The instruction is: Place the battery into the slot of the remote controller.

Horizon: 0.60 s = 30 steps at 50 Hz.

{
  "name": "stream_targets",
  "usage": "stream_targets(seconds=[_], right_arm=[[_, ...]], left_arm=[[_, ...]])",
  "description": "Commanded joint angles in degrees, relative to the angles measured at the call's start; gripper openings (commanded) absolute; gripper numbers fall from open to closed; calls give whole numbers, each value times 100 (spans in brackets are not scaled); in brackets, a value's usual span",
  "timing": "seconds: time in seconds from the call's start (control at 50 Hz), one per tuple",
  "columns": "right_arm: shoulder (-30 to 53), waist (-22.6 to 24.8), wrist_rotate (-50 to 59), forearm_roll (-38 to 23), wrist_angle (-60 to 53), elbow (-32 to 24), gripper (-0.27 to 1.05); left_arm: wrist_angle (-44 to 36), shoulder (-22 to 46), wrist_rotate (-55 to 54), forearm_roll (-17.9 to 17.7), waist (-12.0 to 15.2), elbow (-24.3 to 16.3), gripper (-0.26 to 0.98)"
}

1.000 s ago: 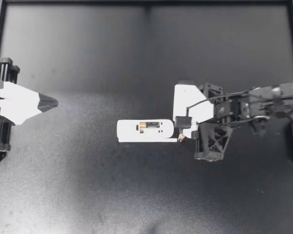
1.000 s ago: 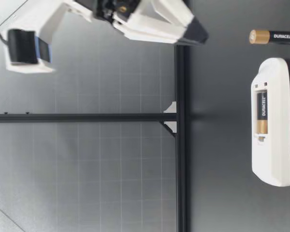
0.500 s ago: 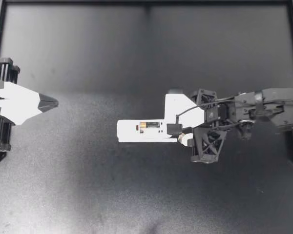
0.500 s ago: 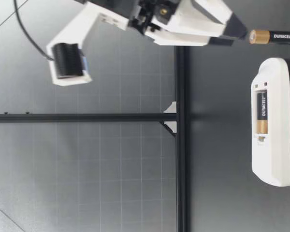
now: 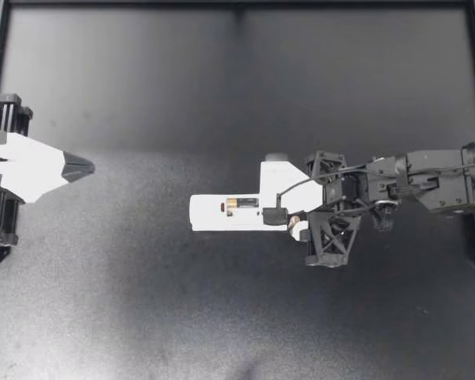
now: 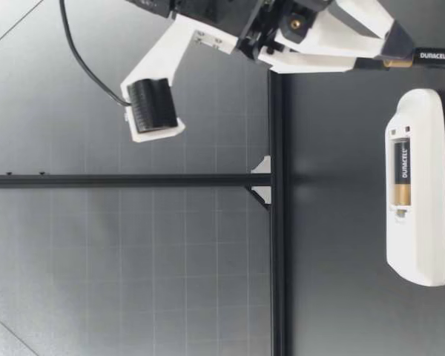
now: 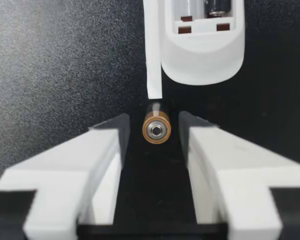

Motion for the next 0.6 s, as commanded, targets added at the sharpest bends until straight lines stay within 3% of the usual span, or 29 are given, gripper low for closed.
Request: stream_targets(seconds=[0.0, 0.2, 0.58], right_arm=[[-62, -35, 18, -26, -35, -114, 42], [18, -26, 26, -79, -18, -123, 35], [-26, -26, 44, -70, 70, -167, 3]], left_arm=[[-53, 35, 0, 0, 9, -88, -19], [-53, 44, -9, 0, 9, -88, -19], [-26, 35, -53, -9, 9, -62, -19]])
